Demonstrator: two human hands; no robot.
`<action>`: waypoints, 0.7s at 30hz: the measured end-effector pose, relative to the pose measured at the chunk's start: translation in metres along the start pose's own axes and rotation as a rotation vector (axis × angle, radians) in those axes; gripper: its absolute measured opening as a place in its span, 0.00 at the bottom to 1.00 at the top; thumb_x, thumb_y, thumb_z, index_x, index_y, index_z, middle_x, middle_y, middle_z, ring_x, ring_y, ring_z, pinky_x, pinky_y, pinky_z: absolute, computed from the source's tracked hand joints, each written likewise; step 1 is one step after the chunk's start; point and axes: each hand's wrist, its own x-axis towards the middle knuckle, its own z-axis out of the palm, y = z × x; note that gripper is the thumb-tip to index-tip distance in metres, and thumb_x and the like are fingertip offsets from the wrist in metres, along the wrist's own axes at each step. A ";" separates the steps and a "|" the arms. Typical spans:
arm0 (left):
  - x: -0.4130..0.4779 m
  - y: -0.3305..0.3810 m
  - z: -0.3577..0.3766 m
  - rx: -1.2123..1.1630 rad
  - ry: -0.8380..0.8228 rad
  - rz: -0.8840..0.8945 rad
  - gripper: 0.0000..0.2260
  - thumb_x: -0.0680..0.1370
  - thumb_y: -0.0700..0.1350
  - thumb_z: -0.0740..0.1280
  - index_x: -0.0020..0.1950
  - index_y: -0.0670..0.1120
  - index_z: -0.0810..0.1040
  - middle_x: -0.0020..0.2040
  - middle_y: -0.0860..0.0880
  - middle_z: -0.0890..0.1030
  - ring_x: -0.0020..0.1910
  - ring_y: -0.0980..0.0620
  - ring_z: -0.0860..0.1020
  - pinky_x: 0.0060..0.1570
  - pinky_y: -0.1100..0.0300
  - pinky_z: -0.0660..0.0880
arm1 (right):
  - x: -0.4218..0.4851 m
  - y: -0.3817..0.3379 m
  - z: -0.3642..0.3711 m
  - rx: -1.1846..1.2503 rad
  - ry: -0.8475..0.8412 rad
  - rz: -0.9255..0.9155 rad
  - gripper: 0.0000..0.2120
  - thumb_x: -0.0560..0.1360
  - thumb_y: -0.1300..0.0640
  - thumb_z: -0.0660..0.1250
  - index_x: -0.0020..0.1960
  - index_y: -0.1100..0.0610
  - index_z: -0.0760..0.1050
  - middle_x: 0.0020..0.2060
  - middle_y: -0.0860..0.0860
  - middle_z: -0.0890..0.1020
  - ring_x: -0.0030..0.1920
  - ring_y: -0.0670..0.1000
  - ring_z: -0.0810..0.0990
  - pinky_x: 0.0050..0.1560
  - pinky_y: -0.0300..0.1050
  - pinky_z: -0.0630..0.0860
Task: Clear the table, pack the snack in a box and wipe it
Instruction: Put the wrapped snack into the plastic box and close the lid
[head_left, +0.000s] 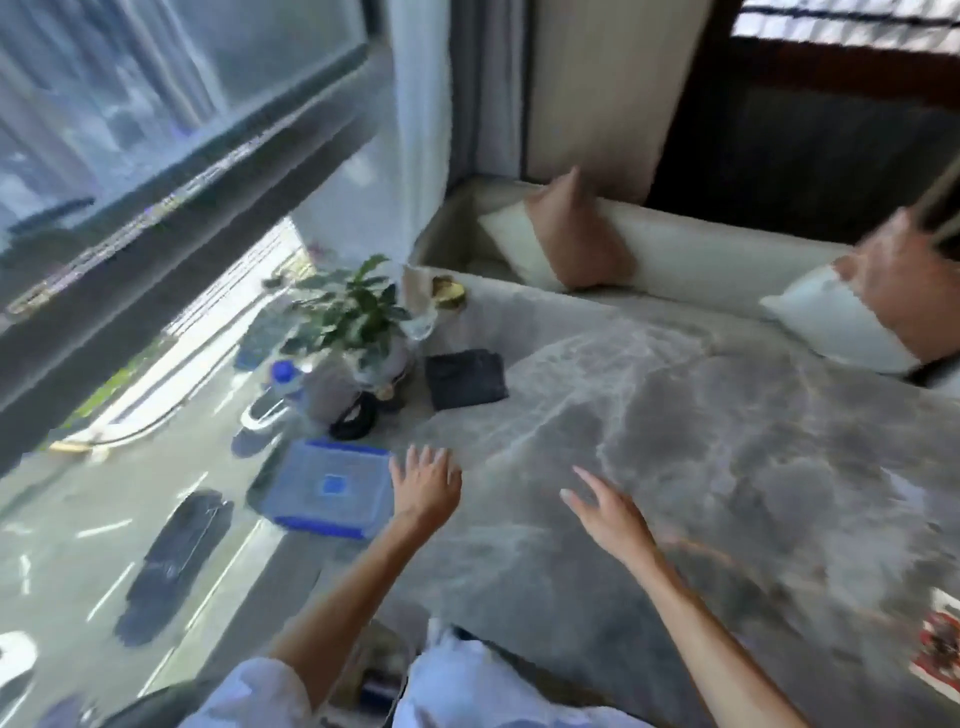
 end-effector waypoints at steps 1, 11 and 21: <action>0.005 -0.038 -0.009 -0.023 0.030 -0.061 0.19 0.81 0.51 0.54 0.71 0.48 0.67 0.73 0.45 0.69 0.75 0.44 0.62 0.74 0.43 0.56 | 0.015 -0.029 0.021 0.005 -0.058 -0.021 0.26 0.78 0.42 0.61 0.75 0.48 0.65 0.72 0.51 0.71 0.71 0.52 0.71 0.68 0.44 0.67; 0.006 -0.257 -0.030 -0.646 0.182 -0.762 0.21 0.79 0.48 0.59 0.69 0.38 0.66 0.66 0.36 0.72 0.63 0.35 0.74 0.61 0.44 0.73 | 0.129 -0.249 0.193 -0.076 -0.384 -0.173 0.24 0.79 0.49 0.62 0.74 0.52 0.66 0.70 0.52 0.73 0.69 0.52 0.73 0.69 0.47 0.69; -0.007 -0.229 0.014 -1.782 -0.062 -0.892 0.11 0.80 0.43 0.63 0.61 0.42 0.73 0.49 0.43 0.79 0.38 0.49 0.77 0.31 0.61 0.74 | 0.168 -0.279 0.243 -0.055 -0.498 0.019 0.26 0.80 0.48 0.60 0.74 0.57 0.65 0.71 0.56 0.72 0.71 0.56 0.70 0.73 0.52 0.65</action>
